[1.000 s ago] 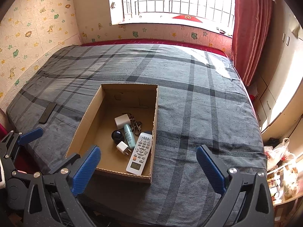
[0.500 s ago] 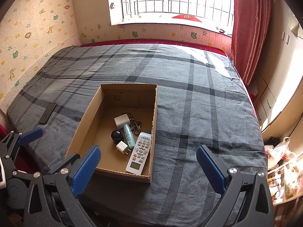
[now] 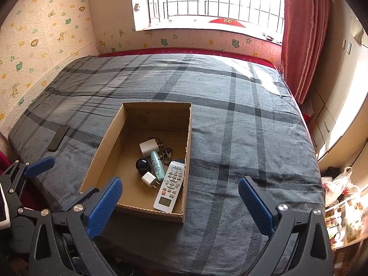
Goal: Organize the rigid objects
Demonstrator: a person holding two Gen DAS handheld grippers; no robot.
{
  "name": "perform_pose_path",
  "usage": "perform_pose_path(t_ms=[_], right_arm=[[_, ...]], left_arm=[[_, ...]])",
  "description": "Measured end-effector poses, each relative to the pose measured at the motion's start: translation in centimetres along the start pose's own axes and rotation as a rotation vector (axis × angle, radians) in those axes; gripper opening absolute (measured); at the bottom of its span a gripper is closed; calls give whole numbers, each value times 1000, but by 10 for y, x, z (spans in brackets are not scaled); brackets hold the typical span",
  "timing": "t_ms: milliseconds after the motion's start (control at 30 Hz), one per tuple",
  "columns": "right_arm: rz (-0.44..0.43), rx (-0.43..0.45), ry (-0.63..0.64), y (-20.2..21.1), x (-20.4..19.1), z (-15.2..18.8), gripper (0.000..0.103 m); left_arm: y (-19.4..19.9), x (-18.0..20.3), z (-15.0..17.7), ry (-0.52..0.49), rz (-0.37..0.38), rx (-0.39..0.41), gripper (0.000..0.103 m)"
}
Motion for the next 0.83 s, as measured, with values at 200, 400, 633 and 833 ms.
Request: perform_pose_path(t_ms=[200,400,633,833], right_arm=[[0,-5,1,-1,-1,1,103],[-2,-7,1,-3,-1,0,103],[3,-10,1,-6,1,-1,103],[6,-17,-2,-10,4,-2,103]], left_arm=[[0,0,-1,-8,-8,8,103],[-2,3,-2,-12,0,3,103],[-2,7,-3,-26,14,6,103],[-4,8,-5,-43,11,17,103]])
Point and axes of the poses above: each gripper's, at about its wrist camera, not at the fingertips, and y roughly against the way its jaws point, x to its right, z to its underside, the point moved 5 cm from there along -y, roughly the way its jaws point, and after that the axes turned 8 degrees about y, right-handed, at the moved point
